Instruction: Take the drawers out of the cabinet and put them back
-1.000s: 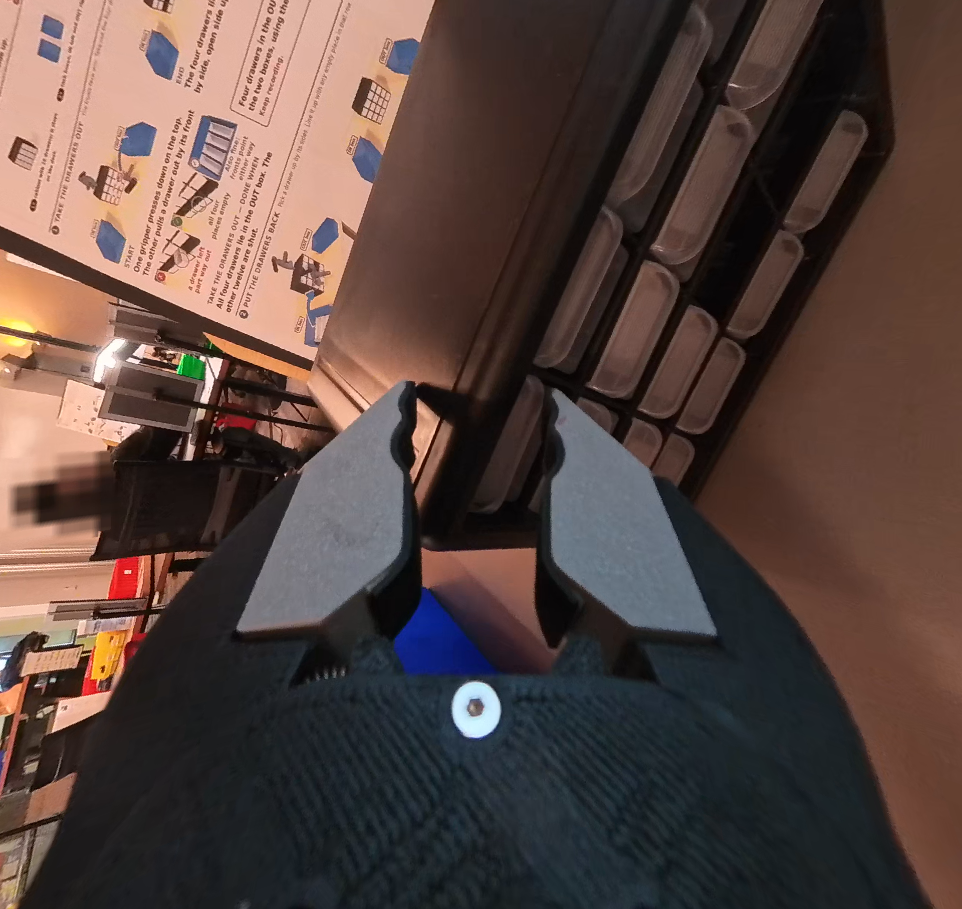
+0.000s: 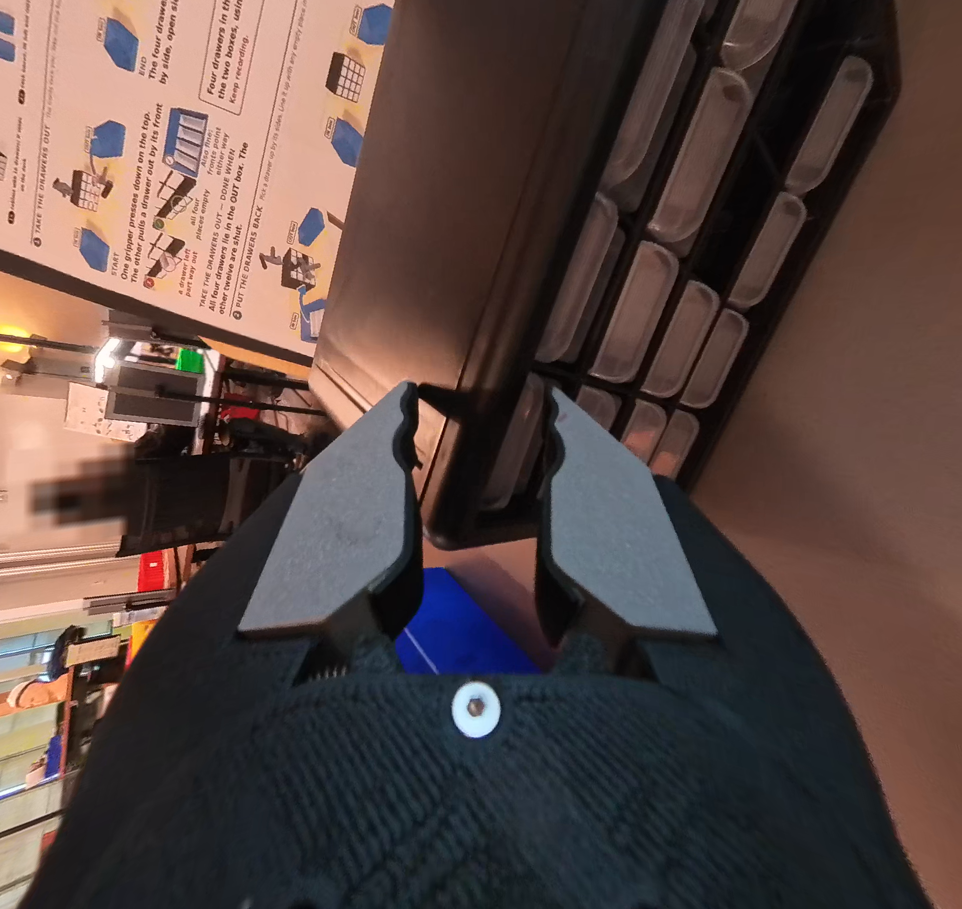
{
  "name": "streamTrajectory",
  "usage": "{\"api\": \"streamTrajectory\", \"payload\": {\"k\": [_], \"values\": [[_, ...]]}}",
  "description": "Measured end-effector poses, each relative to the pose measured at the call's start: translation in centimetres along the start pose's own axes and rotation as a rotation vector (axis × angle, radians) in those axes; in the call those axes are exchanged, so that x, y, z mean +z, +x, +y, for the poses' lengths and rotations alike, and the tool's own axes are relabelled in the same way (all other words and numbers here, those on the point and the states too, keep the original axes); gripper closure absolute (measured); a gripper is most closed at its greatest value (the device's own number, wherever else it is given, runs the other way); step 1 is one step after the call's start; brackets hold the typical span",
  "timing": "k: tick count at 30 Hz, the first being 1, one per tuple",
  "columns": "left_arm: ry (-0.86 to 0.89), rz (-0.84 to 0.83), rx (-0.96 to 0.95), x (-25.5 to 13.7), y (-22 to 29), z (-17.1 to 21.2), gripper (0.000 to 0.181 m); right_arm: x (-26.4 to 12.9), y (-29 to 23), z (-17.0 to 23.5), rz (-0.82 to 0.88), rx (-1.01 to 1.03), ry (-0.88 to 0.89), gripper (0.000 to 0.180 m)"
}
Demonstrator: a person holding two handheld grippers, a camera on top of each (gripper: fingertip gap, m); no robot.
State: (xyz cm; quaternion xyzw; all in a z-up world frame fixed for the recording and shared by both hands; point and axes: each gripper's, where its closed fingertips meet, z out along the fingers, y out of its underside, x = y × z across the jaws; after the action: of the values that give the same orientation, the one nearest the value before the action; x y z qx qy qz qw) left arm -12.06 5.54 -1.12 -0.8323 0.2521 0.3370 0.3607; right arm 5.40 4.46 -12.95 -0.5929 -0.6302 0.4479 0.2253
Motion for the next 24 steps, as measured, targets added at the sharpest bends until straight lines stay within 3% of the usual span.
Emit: {"api": "streamTrajectory", "payload": {"k": [8,14,17,24], "values": [[0.001,-0.003,-0.008,0.0,0.0,0.0,0.135,6.1,0.7,-7.2,-0.047,0.200,0.312,0.135],[0.003,-0.009,-0.004,0.0,0.0,0.0,0.134,8.6,4.2,-8.5,0.038,0.418,0.406,0.132],[0.003,-0.013,-0.002,0.1,0.0,0.0,0.134,8.8,4.8,-9.0,0.007,0.502,0.448,0.150],[0.008,-0.021,-0.009,0.1,0.0,0.0,0.134,8.7,5.1,-8.8,-0.094,0.584,0.478,0.169]]}}
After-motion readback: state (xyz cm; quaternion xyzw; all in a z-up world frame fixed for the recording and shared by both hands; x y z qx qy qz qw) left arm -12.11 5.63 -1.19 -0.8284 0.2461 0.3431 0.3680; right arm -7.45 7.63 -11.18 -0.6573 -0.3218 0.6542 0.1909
